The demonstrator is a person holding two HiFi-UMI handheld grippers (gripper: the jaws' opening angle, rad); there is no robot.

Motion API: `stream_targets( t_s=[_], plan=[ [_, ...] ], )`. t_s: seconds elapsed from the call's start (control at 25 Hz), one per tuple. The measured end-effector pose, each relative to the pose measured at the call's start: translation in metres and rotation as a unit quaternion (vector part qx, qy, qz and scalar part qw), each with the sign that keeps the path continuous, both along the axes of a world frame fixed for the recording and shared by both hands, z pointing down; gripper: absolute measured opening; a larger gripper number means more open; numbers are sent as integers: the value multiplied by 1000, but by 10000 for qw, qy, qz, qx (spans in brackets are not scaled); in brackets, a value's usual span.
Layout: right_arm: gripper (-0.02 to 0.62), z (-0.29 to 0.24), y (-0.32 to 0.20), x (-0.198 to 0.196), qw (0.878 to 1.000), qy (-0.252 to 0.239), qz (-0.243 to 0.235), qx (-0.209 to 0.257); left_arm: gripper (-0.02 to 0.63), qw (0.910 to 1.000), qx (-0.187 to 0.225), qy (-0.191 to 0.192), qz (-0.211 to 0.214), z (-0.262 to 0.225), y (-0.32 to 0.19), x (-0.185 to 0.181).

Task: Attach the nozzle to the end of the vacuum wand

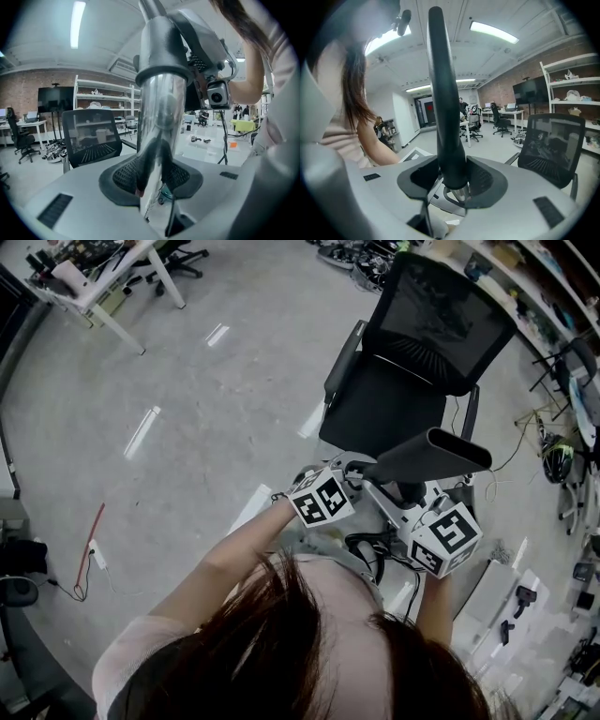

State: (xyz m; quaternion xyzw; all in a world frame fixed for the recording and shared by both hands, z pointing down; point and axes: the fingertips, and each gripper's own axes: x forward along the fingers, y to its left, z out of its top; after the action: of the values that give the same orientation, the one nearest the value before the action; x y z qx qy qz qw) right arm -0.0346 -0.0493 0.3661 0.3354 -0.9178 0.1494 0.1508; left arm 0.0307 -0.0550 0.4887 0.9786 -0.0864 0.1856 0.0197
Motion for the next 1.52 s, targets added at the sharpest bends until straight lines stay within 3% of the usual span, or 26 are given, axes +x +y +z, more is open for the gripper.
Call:
stream_targets(
  t_s=[0.12, 0.28, 0.48, 0.8, 0.88, 1.12, 1.52],
  plan=[
    [183, 0, -4, 1, 9994, 42, 142, 299, 137, 10000, -6, -46, -3, 1, -3, 0],
    [181, -1, -9, 3, 9926, -128, 959, 732, 135, 9999, -7, -100, -42, 1, -5, -1],
    [181, 0, -13, 6, 9762, -260, 1940, 939, 133, 9997, -22, -107, -198, 3, -9, -2],
    [179, 1, -16, 14, 9453, -291, 3034, 1164, 132, 9989, -12, -142, -444, 4, -16, 1],
    [180, 2, -13, 14, 9462, -287, 3036, 1084, 132, 9990, -21, -131, -426, 4, -13, 1],
    [181, 5, -4, 11, 9702, -182, 2364, 498, 132, 9995, 9, -124, -288, 1, -5, 2],
    [183, -20, 0, 10, 9875, -356, 1501, 338, 132, 9998, 34, -127, -145, 1, 5, 6]
  ],
)
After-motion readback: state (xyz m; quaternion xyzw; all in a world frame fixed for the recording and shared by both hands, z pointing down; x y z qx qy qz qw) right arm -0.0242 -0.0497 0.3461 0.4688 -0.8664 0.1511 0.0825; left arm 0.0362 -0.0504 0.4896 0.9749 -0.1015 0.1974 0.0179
